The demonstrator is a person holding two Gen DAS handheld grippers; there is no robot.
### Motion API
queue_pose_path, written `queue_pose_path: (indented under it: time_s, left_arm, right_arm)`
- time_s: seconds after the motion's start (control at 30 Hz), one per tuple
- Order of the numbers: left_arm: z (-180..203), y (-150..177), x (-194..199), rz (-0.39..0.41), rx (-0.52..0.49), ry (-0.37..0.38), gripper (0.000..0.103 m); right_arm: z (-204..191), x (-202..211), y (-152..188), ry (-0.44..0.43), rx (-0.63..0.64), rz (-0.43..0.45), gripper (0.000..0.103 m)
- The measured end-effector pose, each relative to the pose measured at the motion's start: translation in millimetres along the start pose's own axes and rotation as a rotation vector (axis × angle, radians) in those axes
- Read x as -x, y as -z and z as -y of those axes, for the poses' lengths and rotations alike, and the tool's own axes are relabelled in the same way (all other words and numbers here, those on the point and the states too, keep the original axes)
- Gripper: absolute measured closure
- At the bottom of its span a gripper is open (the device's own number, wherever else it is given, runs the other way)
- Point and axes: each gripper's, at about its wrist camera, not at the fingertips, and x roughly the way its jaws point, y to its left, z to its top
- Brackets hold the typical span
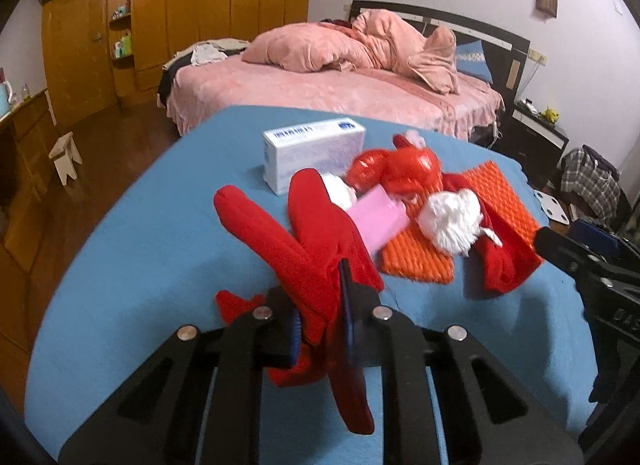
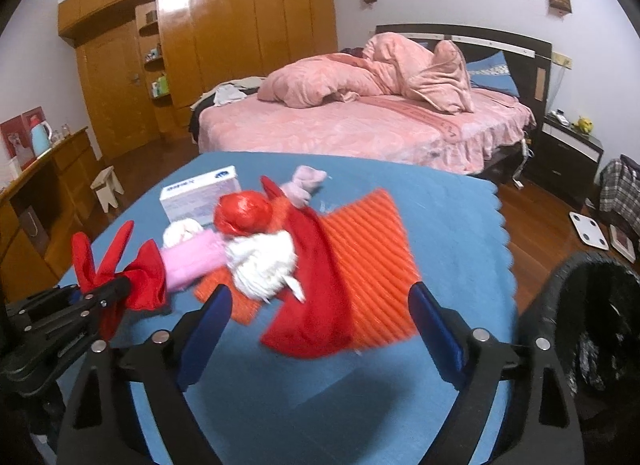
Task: Collect trash
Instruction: 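Grasp the white tissue bundle with the right tool while the left tool holds the red glove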
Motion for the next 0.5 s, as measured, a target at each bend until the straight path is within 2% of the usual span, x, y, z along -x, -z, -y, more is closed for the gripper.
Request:
queue_pose_path:
  time_s: [0.27,0.5]
  left_arm:
    - [-13.7,-4.9,-2.4,0.013,0.018,-0.015,0.088]
    - [-19.2,-8.6,-5.8,0.012,0.037,-0.019,0.088]
  right_arm:
    - [-23.3,-32.3,-12.7,-0.041,0.018,-0.032,0.022]
    - [-33.2,-56.3,-14.2,-0.022,0.037,-0.066,0.022]
